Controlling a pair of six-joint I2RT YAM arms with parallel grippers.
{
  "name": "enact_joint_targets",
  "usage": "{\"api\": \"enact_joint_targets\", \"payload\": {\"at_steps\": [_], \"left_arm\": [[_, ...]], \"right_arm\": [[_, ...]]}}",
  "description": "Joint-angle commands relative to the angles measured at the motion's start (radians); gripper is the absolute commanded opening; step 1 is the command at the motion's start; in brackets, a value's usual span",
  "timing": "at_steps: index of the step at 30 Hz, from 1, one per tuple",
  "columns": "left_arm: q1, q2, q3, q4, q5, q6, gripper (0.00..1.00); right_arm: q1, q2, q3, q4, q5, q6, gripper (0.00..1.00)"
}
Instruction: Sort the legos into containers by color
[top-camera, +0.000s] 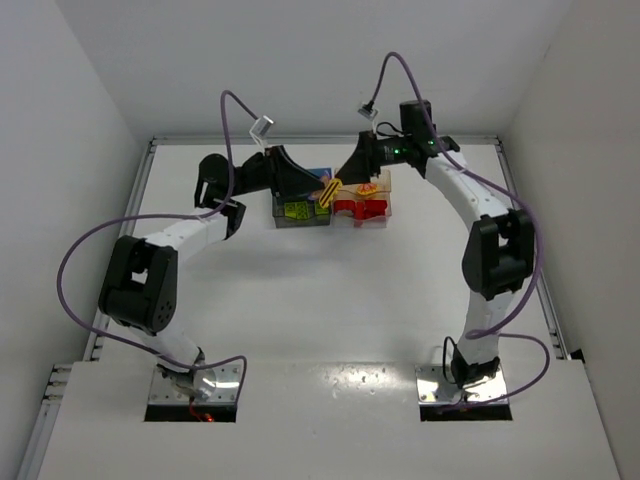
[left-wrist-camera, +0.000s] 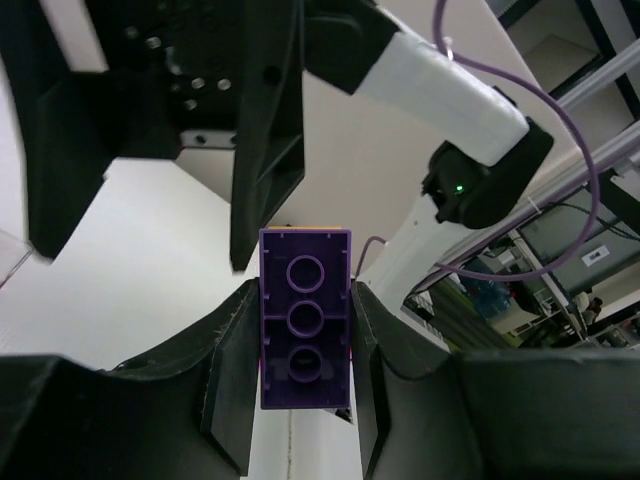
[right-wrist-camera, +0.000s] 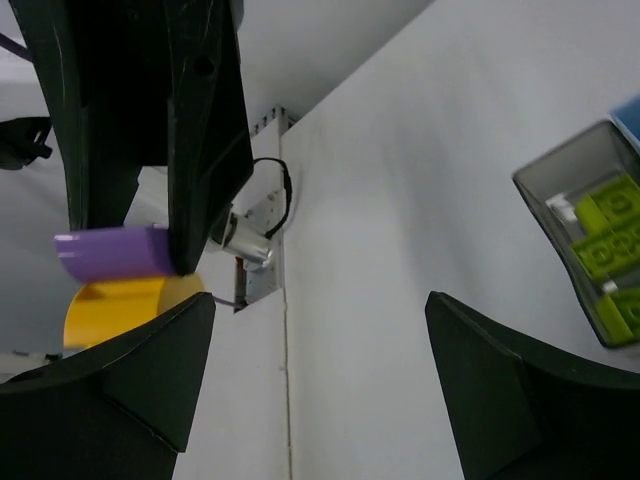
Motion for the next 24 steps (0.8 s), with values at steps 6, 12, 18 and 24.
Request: {"api": "enact_joint_targets", "payload": {"at_steps": [6, 12, 18, 24], "left_arm": [[0.025, -0.009, 0.028, 0.104, 0.021, -0.043, 0.09], [0.054, 0.038, 0.086, 0.146, 0.058, -0.066, 0.09], [0.054, 0.038, 0.073, 0.166, 0.130, -0.066, 0.09], [0.054, 0.066, 0.055, 0.135, 0.104, -0.018, 0.09]], "right_arm": [[0.068, 0.031, 0.062, 0.153, -0.107, 0.096, 0.86], [0.010, -0.035, -0.031, 0.127, -0.075, 0.055, 0.86], [-0.081, -0.078, -0.059, 0.136, -0.060, 0.065, 0.86], [-0.061, -0.113, -0.015, 0.127, -0.129, 0.074, 0.86]]}}
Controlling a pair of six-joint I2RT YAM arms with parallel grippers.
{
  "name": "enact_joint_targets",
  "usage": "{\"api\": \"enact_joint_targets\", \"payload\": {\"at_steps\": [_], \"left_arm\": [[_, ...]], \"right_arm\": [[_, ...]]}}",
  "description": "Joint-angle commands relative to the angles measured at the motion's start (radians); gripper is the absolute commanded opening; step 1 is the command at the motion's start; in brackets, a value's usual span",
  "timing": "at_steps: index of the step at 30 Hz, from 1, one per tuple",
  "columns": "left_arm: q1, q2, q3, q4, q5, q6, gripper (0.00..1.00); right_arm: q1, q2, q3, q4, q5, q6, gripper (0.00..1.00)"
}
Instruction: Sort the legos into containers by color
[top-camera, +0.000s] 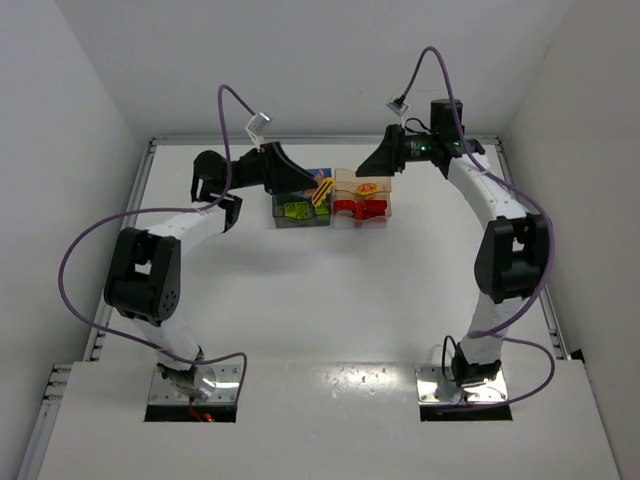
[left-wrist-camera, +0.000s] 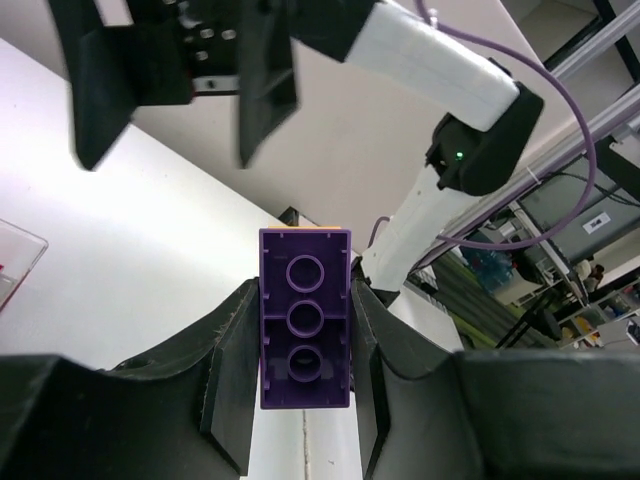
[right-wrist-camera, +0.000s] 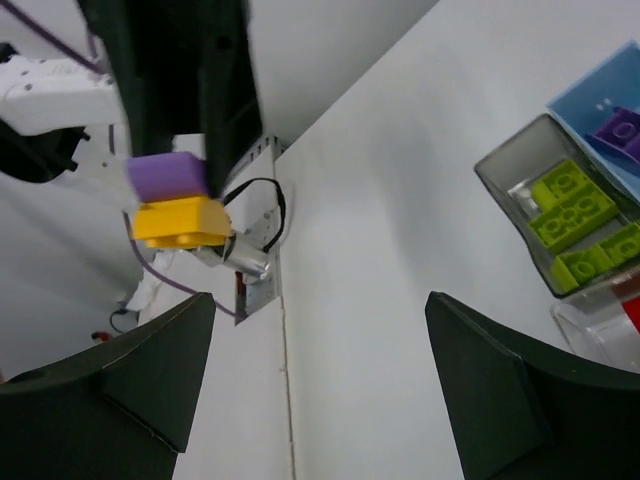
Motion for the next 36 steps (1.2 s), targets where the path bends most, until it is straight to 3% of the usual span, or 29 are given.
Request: {"api": "enact_joint_targets", "payload": {"at_steps": [1, 8, 13, 21, 27, 32, 33, 36], "left_arm": [[0.006, 0.026, 0.019, 0.040, 0.000, 0.045, 0.09], [-0.003, 0.098, 0.141, -0.021, -0.009, 0.082, 0.09], [-0.021, 0.107, 0.152, -0.031, -0.009, 0.082, 0.09], [-0.031, 0.078, 0.131, -0.031, -0.009, 0.104, 0.09], [-0.040, 0.078, 0.143, -0.031, -0.009, 0.113, 0.09], [-0.049, 0.087, 0.161, -0.031, -0.009, 0.113, 0.09], [-0.049, 0.087, 0.161, -0.031, -0.018, 0.113, 0.09], [-0.049, 0.087, 0.161, -0.031, -0.028, 0.113, 0.09]], "right_arm": [[0.060, -0.086, 0.049, 0.031, -0.077, 0.011, 0.86], [0.207, -0.165, -0.041, 0.065, -0.102, 0.043, 0.87], [0.207, -0.155, -0.041, 0.074, -0.082, 0.043, 0.92], [0.170, -0.103, -0.012, 0.074, -0.024, 0.043, 0.90], [0.201, -0.065, 0.039, 0.074, -0.011, 0.043, 0.57], [0.212, -0.056, 0.039, 0.083, -0.020, 0.043, 0.39], [0.212, -0.056, 0.039, 0.083, -0.021, 0.043, 0.28], [0.212, -0.056, 0.019, 0.083, -0.021, 0.043, 0.11]]}}
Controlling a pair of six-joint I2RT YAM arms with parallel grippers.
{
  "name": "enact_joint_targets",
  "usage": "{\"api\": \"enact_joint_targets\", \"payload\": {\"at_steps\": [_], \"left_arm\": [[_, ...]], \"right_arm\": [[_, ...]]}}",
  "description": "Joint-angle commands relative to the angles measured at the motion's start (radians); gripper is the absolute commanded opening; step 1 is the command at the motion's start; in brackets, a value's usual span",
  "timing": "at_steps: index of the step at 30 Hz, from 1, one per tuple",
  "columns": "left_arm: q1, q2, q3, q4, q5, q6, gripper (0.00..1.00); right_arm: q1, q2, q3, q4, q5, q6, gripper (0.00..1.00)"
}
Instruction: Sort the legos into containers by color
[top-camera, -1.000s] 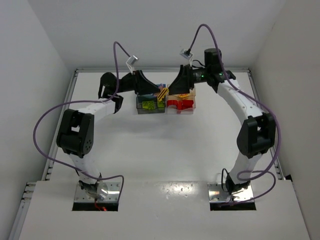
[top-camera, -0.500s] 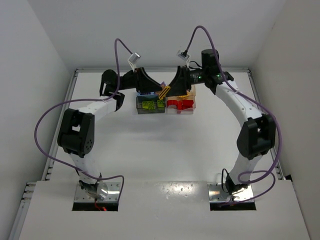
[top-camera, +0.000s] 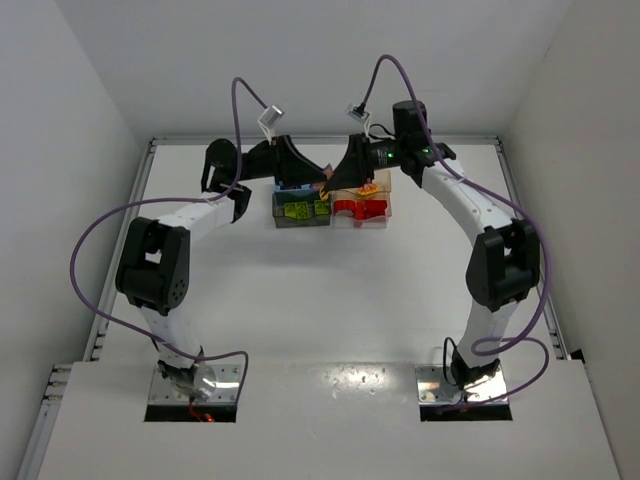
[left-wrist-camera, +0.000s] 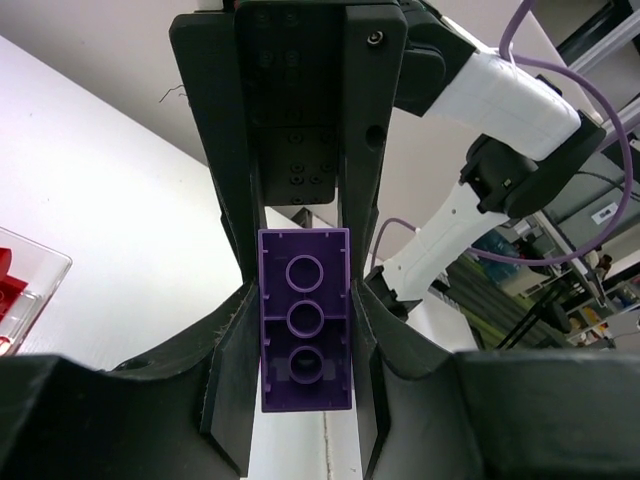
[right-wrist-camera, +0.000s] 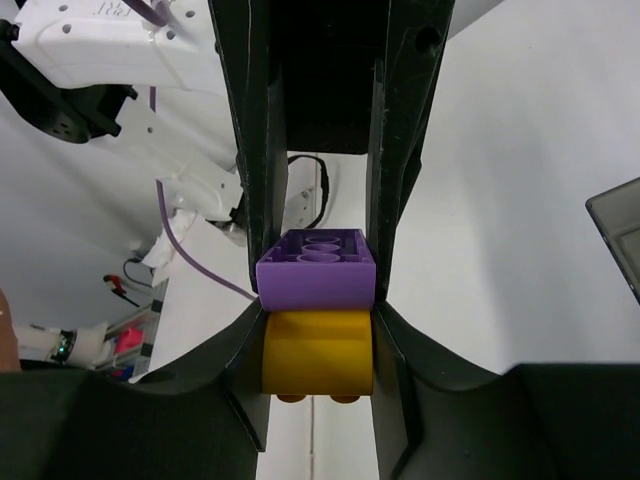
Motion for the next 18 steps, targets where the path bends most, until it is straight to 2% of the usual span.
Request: {"api": "enact_joint_targets", "payload": {"at_steps": [1, 4, 7, 9, 11, 13, 16, 18], "left_arm": [[-0.013, -0.013, 0.038, 0.056, -0.022, 0.033, 0.09], [0.008, -0.022, 0.029, 0.069, -0.048, 0.024, 0.09], [0.059, -0.042, 0.038, -0.012, -0.082, 0.109, 0.09], [0.080, -0.053, 0.061, -0.166, -0.116, 0.193, 0.09], [0.099, -0.062, 0.115, -0.293, -0.148, 0.350, 0.09], [0.110, -0.062, 0.158, -0.446, -0.159, 0.448, 0.09], [0.119, -0.062, 0.193, -0.557, -0.211, 0.563, 0.09], [0.119, -0.062, 0.225, -0.636, -0.290, 0.638, 0.09]], "right_arm": [[0.011, -0.010, 0.021, 0.032, -0.037, 0.000, 0.06], [-0.010, -0.045, -0.024, 0.032, -0.037, -0.009, 0.03], [-0.036, -0.088, -0.074, 0.003, -0.046, -0.046, 0.02], [-0.051, -0.120, -0.109, -0.047, -0.046, -0.093, 0.02], [-0.067, -0.140, -0.129, -0.100, -0.023, -0.142, 0.02], [-0.091, -0.163, -0.138, -0.222, 0.021, -0.265, 0.02], [-0.102, -0.174, -0.127, -0.395, 0.110, -0.448, 0.01], [-0.111, -0.174, -0.127, -0.439, 0.167, -0.503, 0.01]]}}
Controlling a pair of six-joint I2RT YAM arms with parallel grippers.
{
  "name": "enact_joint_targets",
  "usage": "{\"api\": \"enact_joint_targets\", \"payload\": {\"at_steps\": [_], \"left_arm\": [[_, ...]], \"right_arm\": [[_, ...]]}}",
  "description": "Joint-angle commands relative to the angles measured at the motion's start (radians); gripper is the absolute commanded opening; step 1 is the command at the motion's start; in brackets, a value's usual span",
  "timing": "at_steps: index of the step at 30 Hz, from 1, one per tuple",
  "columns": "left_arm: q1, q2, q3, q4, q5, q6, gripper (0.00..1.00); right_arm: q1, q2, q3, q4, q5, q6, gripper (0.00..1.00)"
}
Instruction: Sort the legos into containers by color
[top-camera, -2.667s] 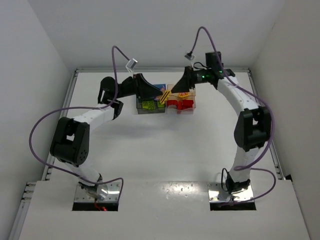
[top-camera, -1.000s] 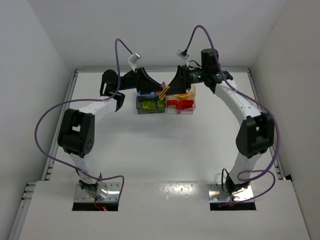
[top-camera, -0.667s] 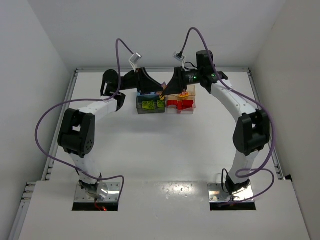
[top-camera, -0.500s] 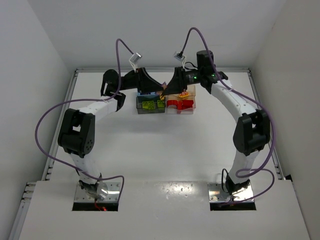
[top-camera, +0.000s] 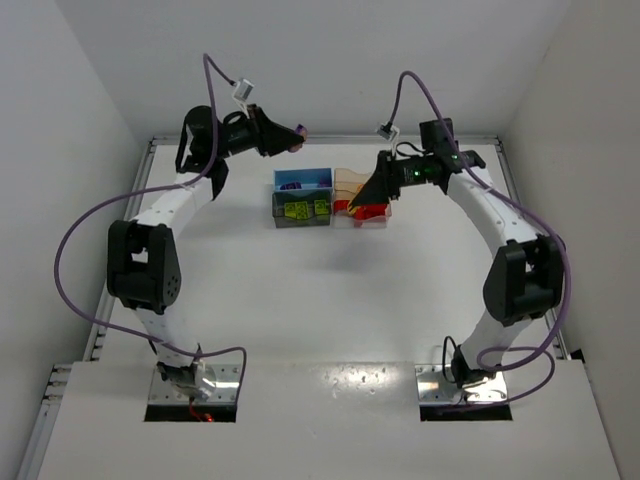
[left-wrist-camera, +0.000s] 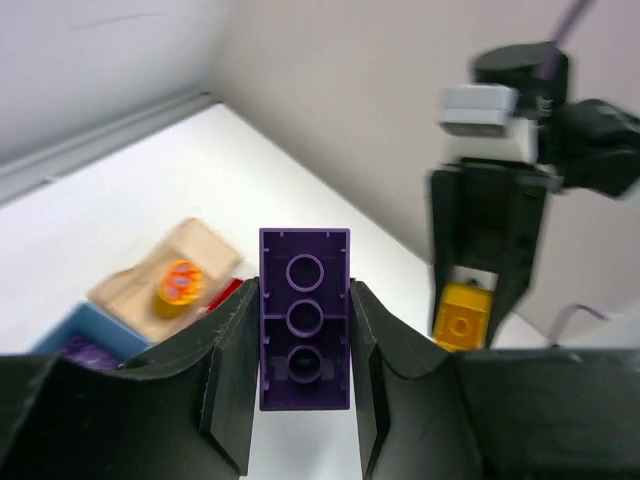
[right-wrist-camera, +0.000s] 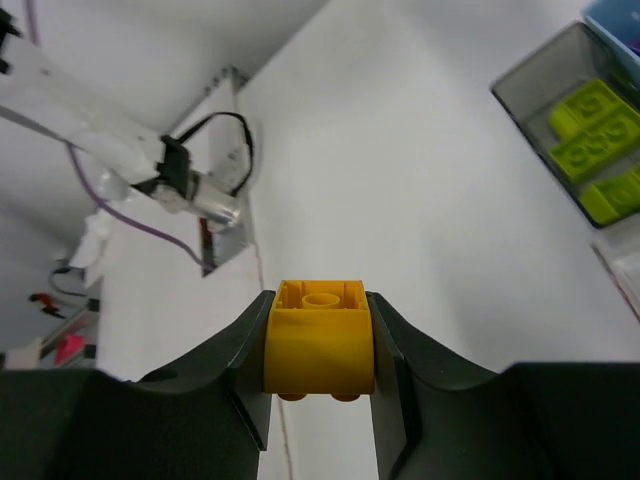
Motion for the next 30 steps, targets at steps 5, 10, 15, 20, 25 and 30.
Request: {"api": "enact_joint_targets", "payload": {"at_steps": [5, 10, 15, 20, 25, 30], "left_arm": [[-0.072, -0.068, 0.126, -0.546, -0.384, 0.508, 0.09], [-0.093, -0.128, 0.037, -0.548, -0.490, 0.513, 0.09], [-0.093, -0.177, -0.043, -0.537, -0.512, 0.524, 0.09], [-0.093, -0.204, -0.066, -0.537, -0.561, 0.542, 0.09], [-0.093, -0.204, -0.066, -0.537, -0.572, 0.543, 0.09], [-0.093, -0.174, -0.046, -0.537, -0.572, 0.543, 0.09]], "right_arm": [[-0.001, -0.007, 0.061, -0.055, 0.422, -0.171, 0.01], [0.010, 0.187, 0.222, 0.056, 0.768, -0.060, 0.01], [0.010, 0.378, 0.449, 0.076, 0.973, -0.020, 0.00], [0.010, 0.453, 0.466, 0.077, 1.053, 0.012, 0.00], [0.010, 0.487, 0.440, 0.097, 1.115, 0.012, 0.00], [0.010, 0.521, 0.459, 0.097, 1.138, 0.001, 0.29]]}}
